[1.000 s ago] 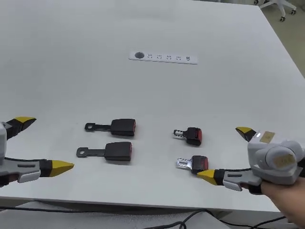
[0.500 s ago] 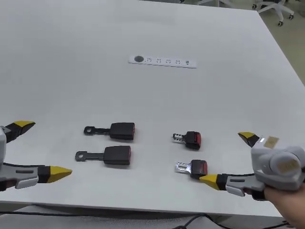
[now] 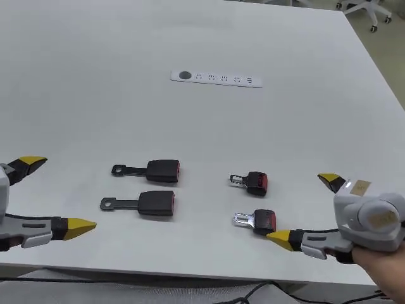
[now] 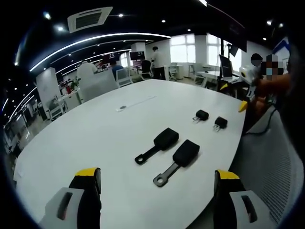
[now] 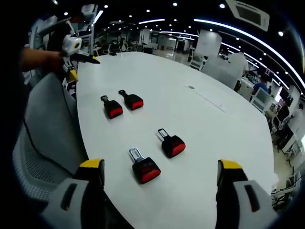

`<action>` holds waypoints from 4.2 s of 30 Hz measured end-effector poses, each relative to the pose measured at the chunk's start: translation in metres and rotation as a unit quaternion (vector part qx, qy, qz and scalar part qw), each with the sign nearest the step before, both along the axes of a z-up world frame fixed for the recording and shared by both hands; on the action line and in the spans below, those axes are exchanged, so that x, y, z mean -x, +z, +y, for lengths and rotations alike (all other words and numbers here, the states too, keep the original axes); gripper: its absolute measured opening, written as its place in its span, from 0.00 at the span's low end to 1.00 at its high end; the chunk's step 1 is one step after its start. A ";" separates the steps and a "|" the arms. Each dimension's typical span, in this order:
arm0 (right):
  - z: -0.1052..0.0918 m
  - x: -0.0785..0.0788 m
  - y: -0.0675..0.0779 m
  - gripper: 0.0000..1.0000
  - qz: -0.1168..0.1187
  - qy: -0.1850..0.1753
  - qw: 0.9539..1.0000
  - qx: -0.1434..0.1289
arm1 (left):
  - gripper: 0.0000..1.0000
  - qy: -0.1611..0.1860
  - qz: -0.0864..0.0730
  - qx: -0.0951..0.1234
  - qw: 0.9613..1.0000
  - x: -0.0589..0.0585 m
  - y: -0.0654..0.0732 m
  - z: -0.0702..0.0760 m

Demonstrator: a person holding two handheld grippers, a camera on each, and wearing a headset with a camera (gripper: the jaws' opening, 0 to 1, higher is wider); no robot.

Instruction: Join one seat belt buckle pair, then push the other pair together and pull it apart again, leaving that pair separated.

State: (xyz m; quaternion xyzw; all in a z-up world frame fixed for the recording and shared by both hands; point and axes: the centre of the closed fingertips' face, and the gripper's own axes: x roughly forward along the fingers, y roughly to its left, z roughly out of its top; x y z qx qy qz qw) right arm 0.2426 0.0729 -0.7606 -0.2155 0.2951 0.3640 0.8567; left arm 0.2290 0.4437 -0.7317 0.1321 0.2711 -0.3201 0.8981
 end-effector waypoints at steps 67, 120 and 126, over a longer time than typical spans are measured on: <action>0.024 0.012 -0.068 0.41 0.056 0.243 0.959 0.136 | 0.52 -0.331 0.065 -0.169 0.926 -0.015 -0.091 -0.113; 0.025 0.000 -0.105 0.34 0.144 0.276 0.940 0.142 | 0.33 -0.378 0.102 -0.256 0.884 -0.026 -0.129 -0.124; 0.035 -0.002 -0.104 0.34 0.139 0.276 0.940 0.143 | 0.33 -0.373 0.105 -0.249 0.888 -0.025 -0.129 -0.123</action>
